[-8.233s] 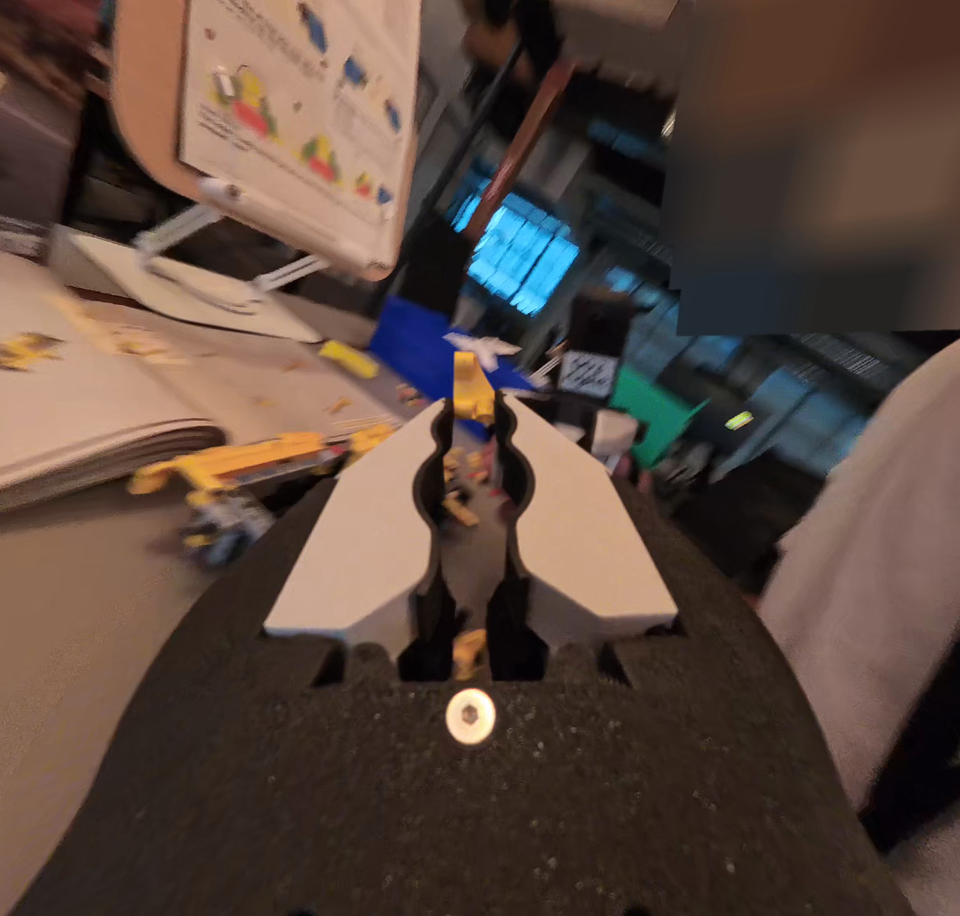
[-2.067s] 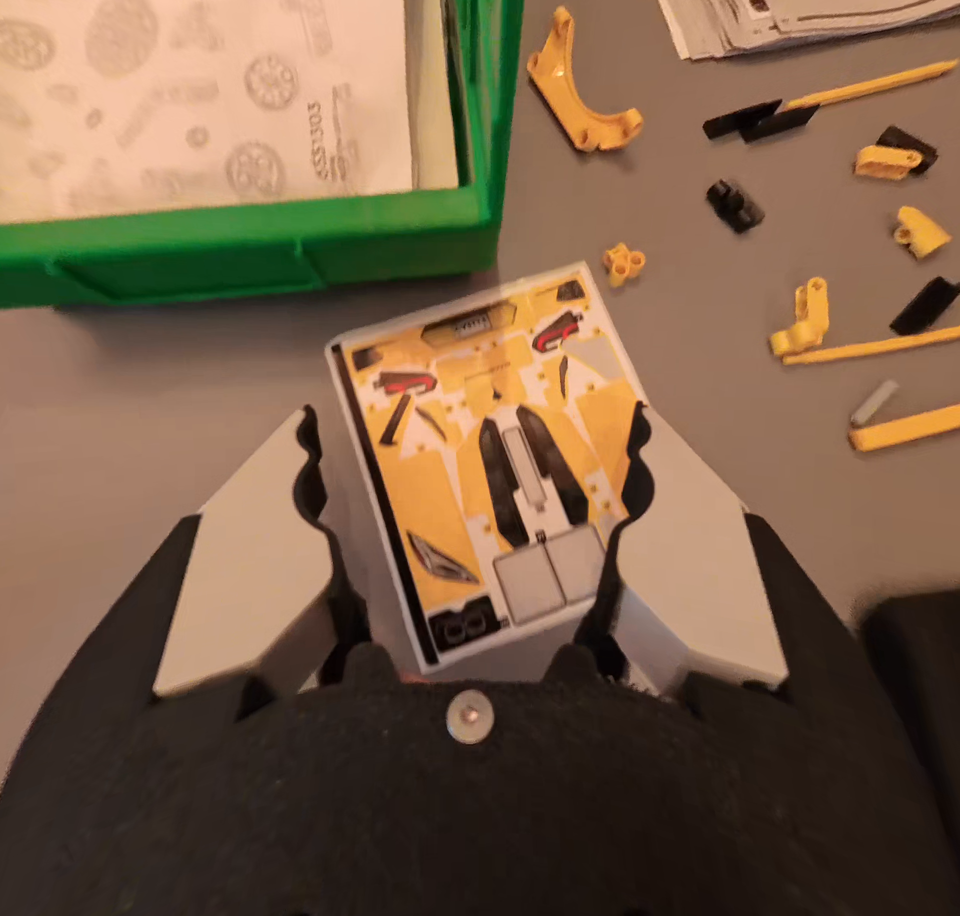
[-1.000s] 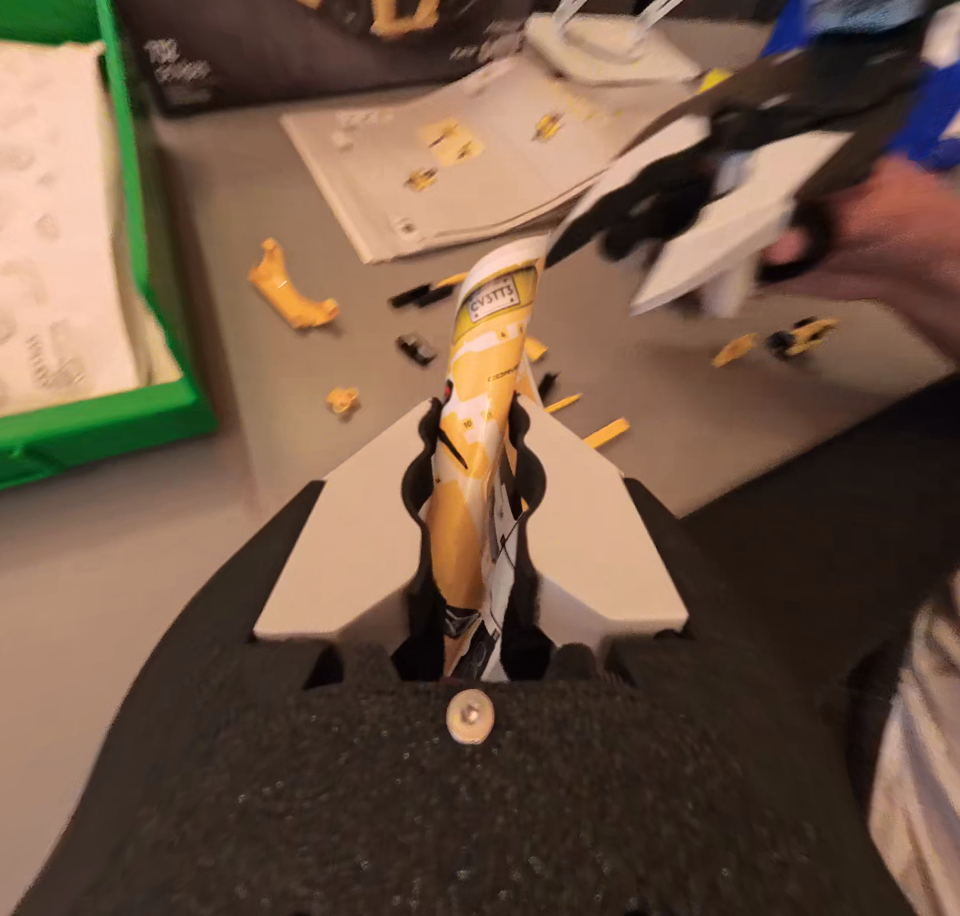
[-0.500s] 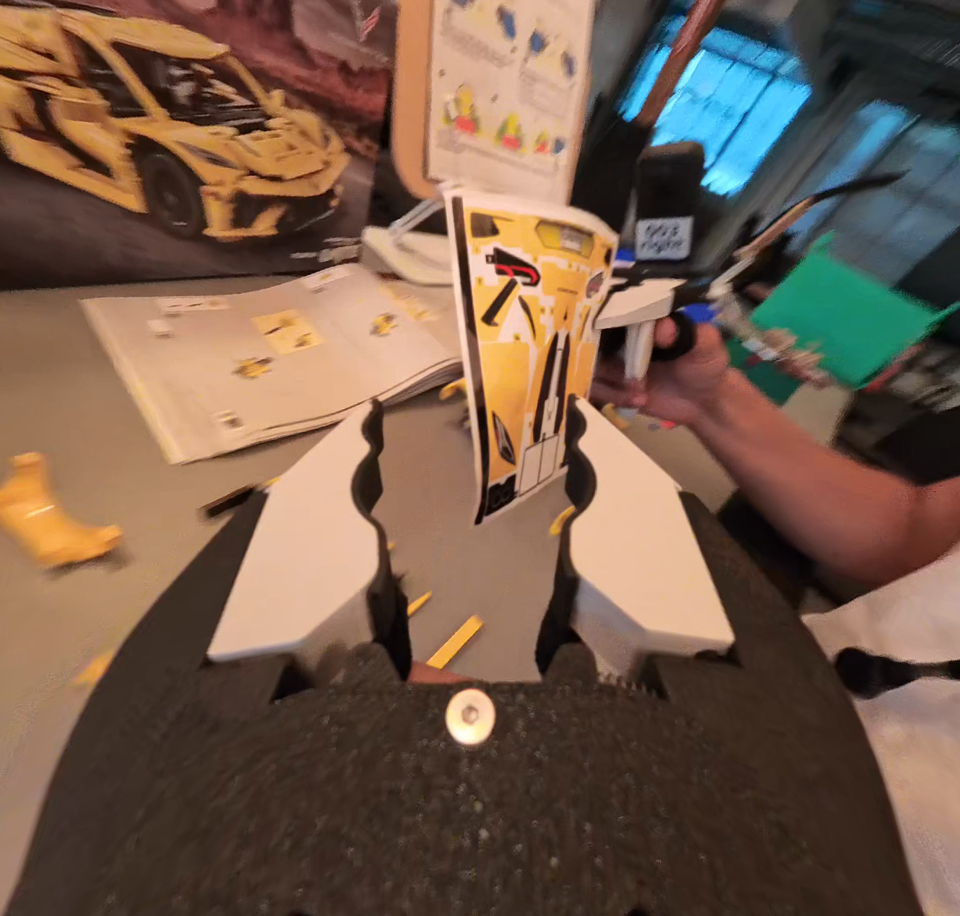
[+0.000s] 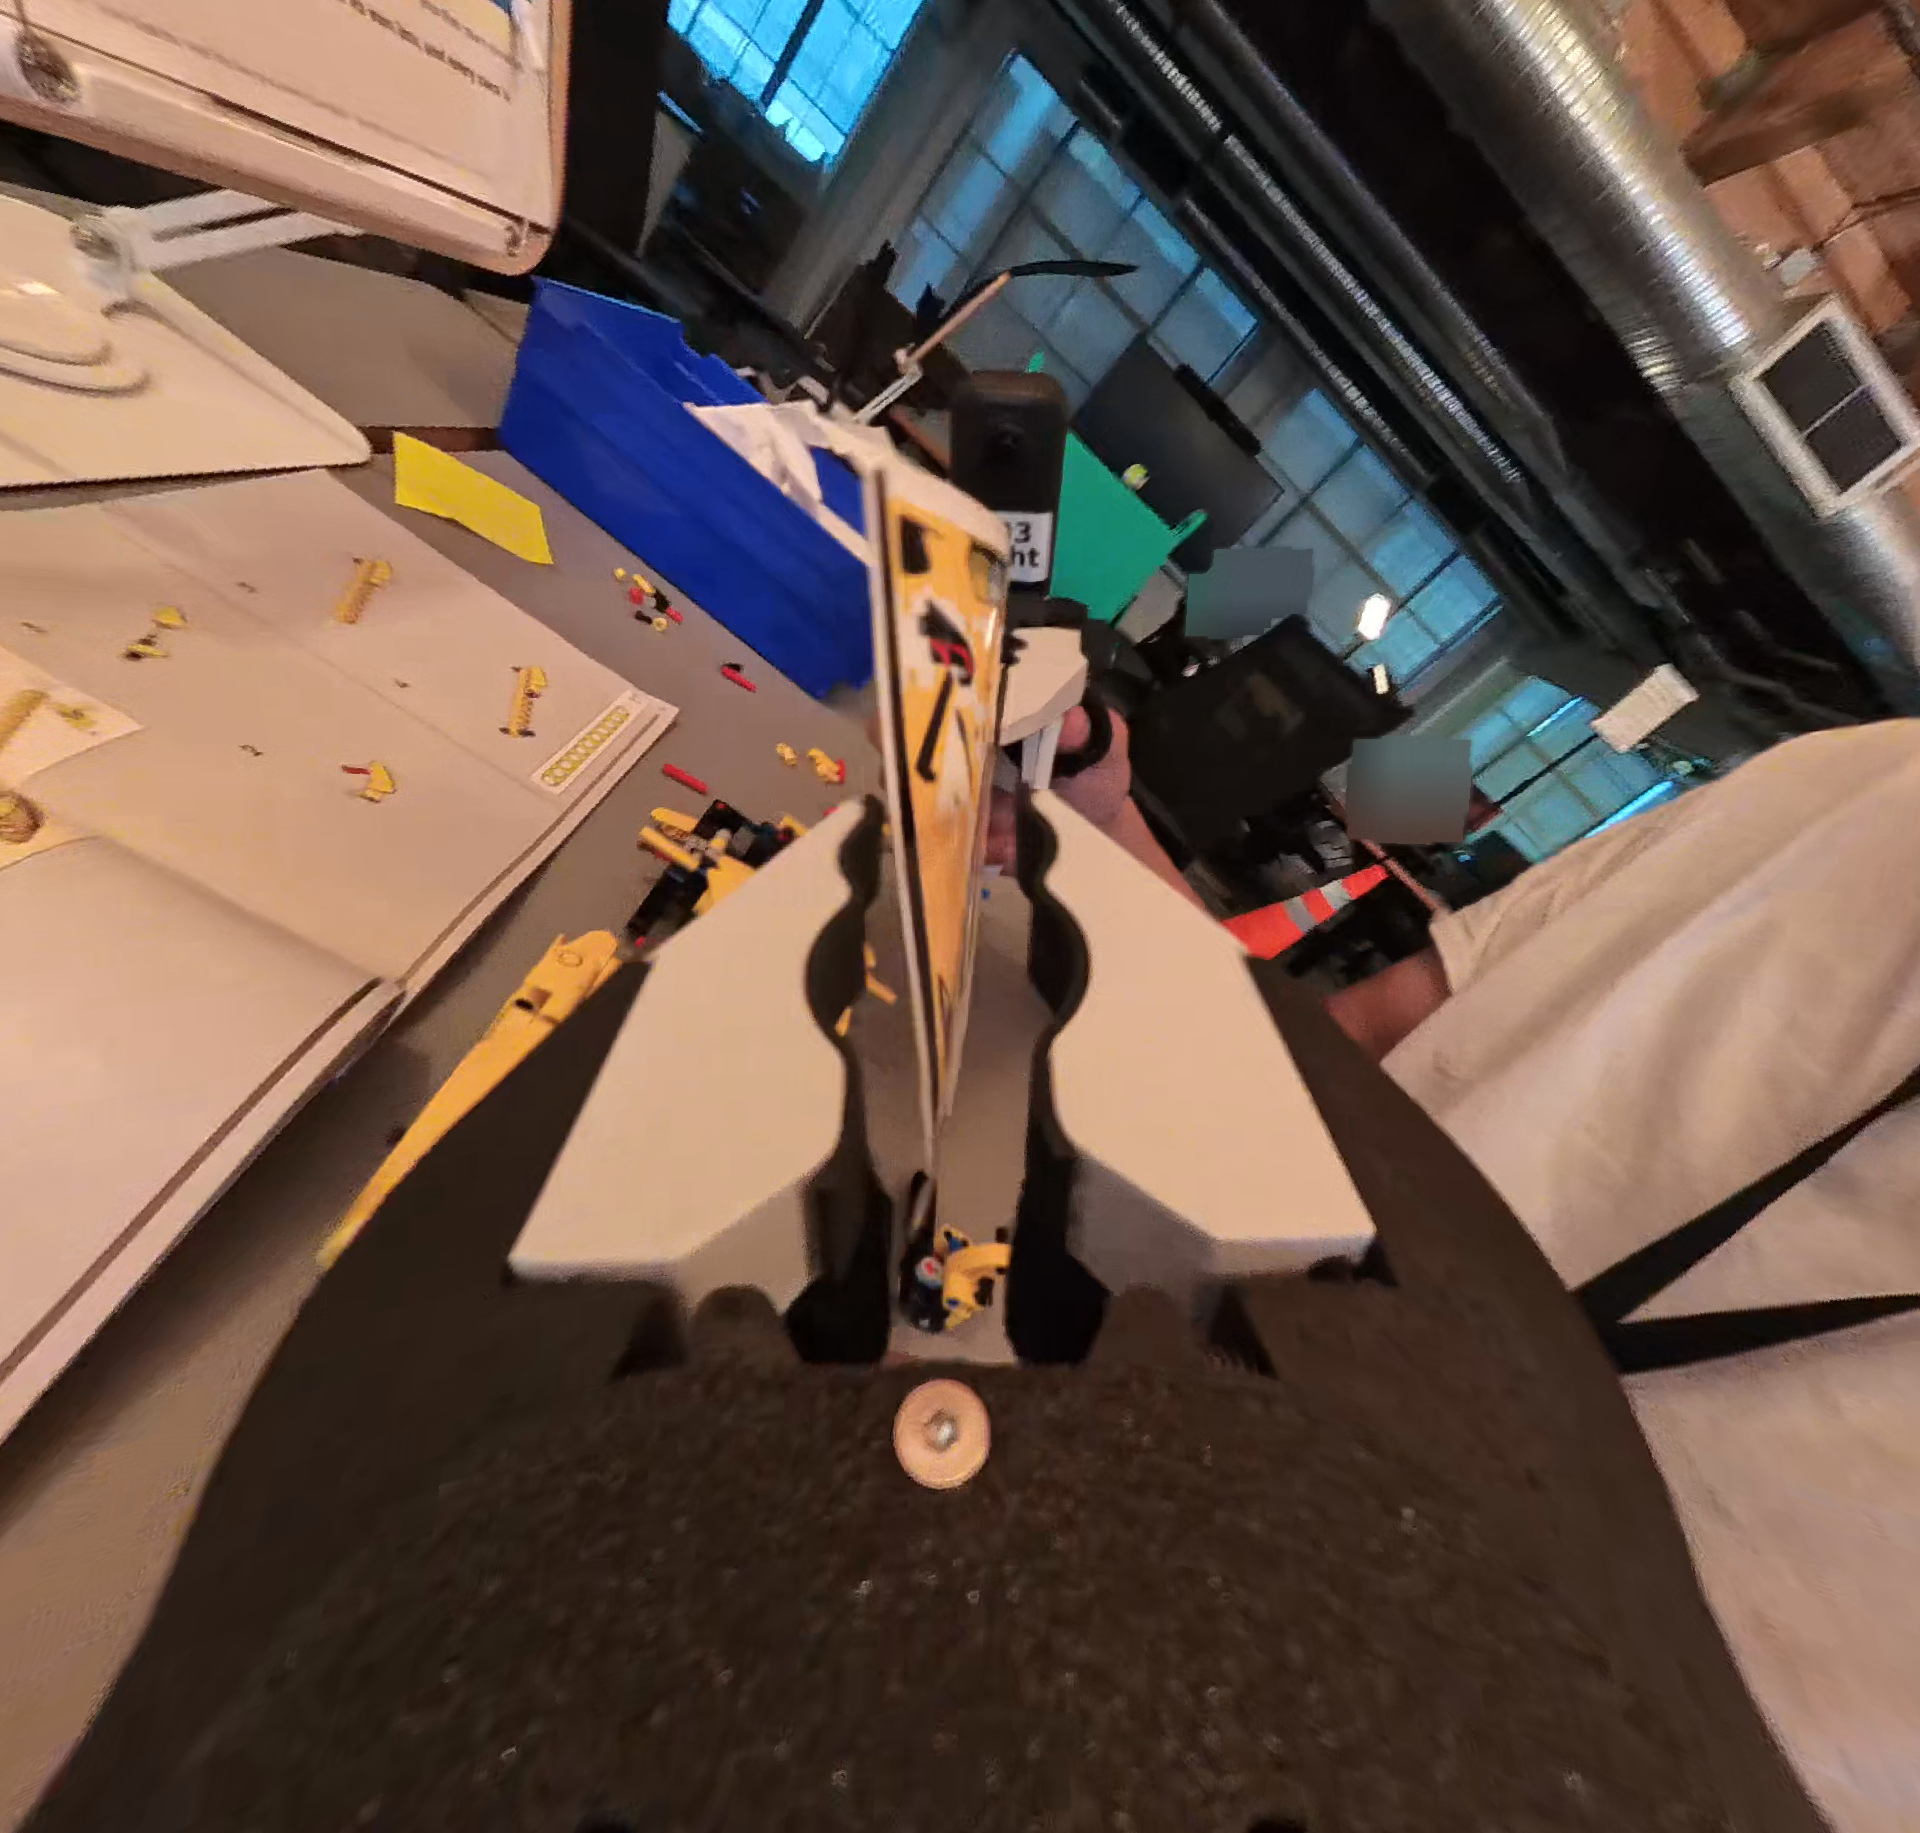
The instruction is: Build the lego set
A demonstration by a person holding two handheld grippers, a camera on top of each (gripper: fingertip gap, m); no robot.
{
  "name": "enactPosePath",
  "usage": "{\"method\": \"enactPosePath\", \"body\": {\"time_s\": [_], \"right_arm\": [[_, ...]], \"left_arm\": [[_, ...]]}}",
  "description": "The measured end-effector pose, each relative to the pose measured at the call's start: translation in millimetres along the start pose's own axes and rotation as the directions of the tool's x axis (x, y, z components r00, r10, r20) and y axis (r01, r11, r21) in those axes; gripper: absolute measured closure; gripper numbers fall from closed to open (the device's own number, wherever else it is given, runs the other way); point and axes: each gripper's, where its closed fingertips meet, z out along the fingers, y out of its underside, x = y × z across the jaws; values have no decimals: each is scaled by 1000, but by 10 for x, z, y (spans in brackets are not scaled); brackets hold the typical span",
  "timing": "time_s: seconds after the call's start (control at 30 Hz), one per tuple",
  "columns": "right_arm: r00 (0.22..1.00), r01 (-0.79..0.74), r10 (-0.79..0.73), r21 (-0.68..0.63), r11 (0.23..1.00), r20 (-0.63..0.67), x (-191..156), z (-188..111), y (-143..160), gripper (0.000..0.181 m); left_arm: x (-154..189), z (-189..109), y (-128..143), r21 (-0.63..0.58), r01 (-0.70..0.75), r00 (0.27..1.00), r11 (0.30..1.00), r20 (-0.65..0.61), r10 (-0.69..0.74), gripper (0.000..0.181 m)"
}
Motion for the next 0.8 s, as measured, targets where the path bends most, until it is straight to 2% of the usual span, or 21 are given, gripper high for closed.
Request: {"method": "enactPosePath", "body": {"time_s": [0.1, 0.2, 0.23, 0.3, 0.37, 0.43, 0.5, 0.57, 0.63, 0.67, 0.73, 0.8], "right_arm": [[999, -25, 25, -15, 1000, -24, 86, -38, 28, 181], [996, -11, 8, -33, 999, -89, 228, -28, 82, 181], [993, 11, -14, -25, 1000, -118, 279, -24, 83, 180], [979, 63, -62, -1, 998, -194, 384, -35, 49, 162], [944, 149, -144, -5, 989, -296, 477, -82, 6, 158], [881, 240, -230, -27, 970, -413, 578, -141, -50, 151], [810, 292, -291, -82, 953, -509, 678, -200, -61, 149], [714, 321, -346, -154, 934, -609, 818, -285, -55, 141], [616, 285, -374, -246, 926, -694, 989, -414, 12, 140], [604, 227, -355, -272, 935, -714, 1053, -456, 78, 141], [647, 123, -265, -245, 962, -715, 1091, -462, 166, 140], [672, 59, -212, -234, 970, -710, 1090, -440, 216, 128]], "left_arm": [[-97, 43, 6, 37, 50, 998, 998, -42, -48, 181], [-196, 12, 70, 67, 68, 997, 995, -24, -66, 181], [-231, -29, 92, 76, 54, 999, 996, -4, -54, 181], [-321, -211, 78, 115, 24, 997, 993, 63, -32, 181], [-510, -562, -31, 176, -14, 975, 984, 221, -25, 181], [-646, -1100, -302, 286, -134, 908, 949, 419, 2, 181], [-666, -1713, -608, 411, -316, 793, 855, 609, 1, 181], [-717, -2154, -697, 423, -450, 655, 787, 755, -32, 181], [-815, -2280, -655, 367, -486, 556, 794, 830, -44, 181], [-840, -2243, -639, 338, -488, 539, 805, 842, -27, 181], [-870, -2122, -622, 277, -497, 515, 822, 857, 22, 181], [-924, -2020, -580, 204, -495, 480, 845, 875, 70, 181]]}}
